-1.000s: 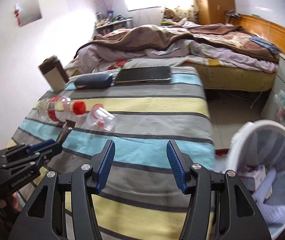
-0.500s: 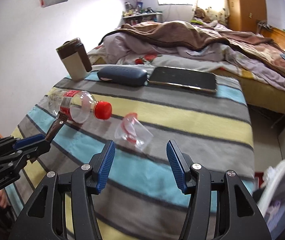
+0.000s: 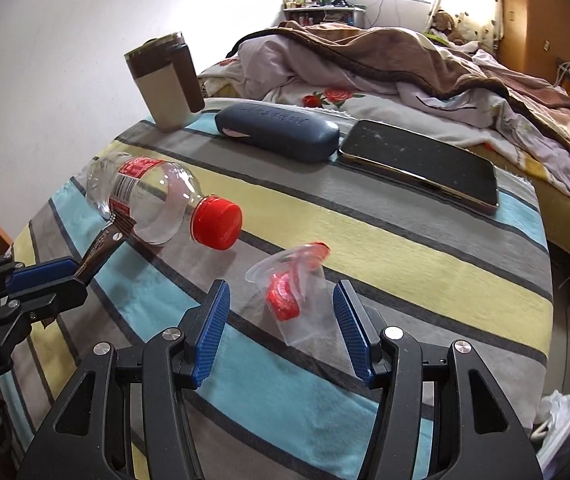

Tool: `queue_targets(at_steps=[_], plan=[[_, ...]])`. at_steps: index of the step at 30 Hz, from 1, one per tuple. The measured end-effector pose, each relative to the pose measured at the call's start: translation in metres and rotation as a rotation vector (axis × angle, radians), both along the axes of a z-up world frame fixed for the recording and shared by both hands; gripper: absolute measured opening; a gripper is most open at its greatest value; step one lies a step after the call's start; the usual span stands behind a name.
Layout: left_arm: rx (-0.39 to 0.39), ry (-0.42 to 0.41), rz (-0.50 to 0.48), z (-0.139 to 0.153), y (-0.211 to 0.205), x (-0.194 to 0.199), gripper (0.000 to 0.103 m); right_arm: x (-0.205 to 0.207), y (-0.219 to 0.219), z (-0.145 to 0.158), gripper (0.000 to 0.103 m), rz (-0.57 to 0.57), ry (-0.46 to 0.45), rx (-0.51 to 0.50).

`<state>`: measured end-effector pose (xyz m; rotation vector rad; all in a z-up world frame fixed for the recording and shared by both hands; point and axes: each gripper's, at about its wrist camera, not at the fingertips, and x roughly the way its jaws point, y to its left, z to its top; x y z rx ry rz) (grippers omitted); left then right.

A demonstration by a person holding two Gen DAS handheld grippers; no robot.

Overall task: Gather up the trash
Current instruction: 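Grasp the clear plastic cup with red lid with right tool while left tool holds the wrapper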

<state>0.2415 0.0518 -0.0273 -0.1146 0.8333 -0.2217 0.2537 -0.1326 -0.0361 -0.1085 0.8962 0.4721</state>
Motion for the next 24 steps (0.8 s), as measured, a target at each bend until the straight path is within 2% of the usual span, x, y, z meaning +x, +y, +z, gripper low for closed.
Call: queue_targets(at_steps=[5,6,7,8,14,24], plan=[[0.001,0.002,-0.002,-0.002,-0.001,0.002,0.022,0.004,-0.002,-0.003,0.055,-0.017,0.045,0.034],[0.0,0.003,-0.002,-0.002,-0.001,0.002,0.022,0.004,-0.003,-0.003,0.052,-0.02,0.051,0.043],[-0.001,0.004,-0.004,-0.002,-0.002,0.003,0.022,0.003,-0.003,-0.003,0.04,-0.022,0.049,0.045],[0.001,0.004,-0.003,-0.002,-0.003,0.003,0.022,0.002,-0.003,-0.003,0.035,-0.023,0.044,0.043],[0.007,0.003,-0.002,-0.003,-0.005,0.001,0.022,-0.005,0.0,-0.002,0.035,-0.02,0.025,0.035],[0.013,-0.013,-0.009,0.005,-0.012,-0.009,0.022,-0.018,-0.008,0.01,0.035,-0.07,0.001,0.097]])
